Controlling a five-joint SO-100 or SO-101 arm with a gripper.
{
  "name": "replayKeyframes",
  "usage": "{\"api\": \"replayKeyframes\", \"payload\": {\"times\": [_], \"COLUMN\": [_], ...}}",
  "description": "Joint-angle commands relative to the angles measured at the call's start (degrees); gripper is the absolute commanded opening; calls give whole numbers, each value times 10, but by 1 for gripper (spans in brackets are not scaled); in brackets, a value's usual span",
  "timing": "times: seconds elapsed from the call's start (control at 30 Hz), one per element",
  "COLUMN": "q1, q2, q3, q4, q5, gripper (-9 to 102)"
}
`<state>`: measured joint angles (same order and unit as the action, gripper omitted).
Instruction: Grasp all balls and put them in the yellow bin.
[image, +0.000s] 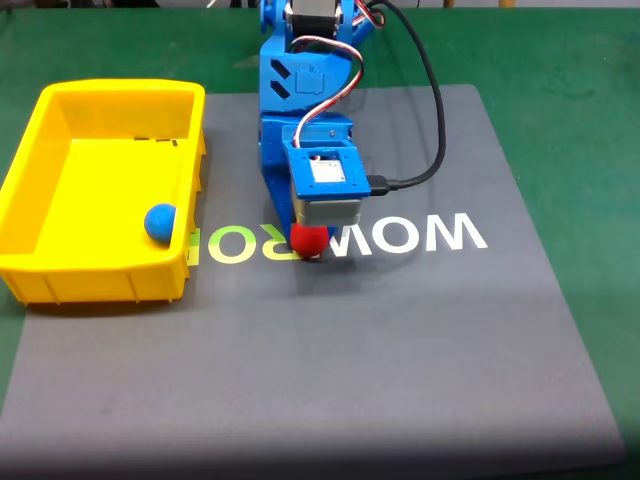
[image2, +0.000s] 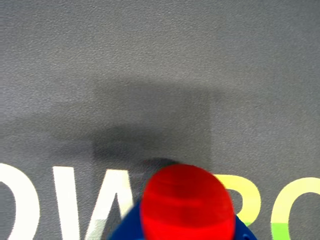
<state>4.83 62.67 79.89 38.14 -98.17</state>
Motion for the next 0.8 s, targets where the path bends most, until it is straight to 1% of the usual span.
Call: {"api": "replayKeyframes", "payload": {"times": [0.0,0.43,0.77], "q1": [-4,-6,-4], "q2": [2,11,85], "q3": [-40,-40,-73], "q4": [3,-3,-54], "q5": [6,2,0], "gripper": [0,0,0]}}
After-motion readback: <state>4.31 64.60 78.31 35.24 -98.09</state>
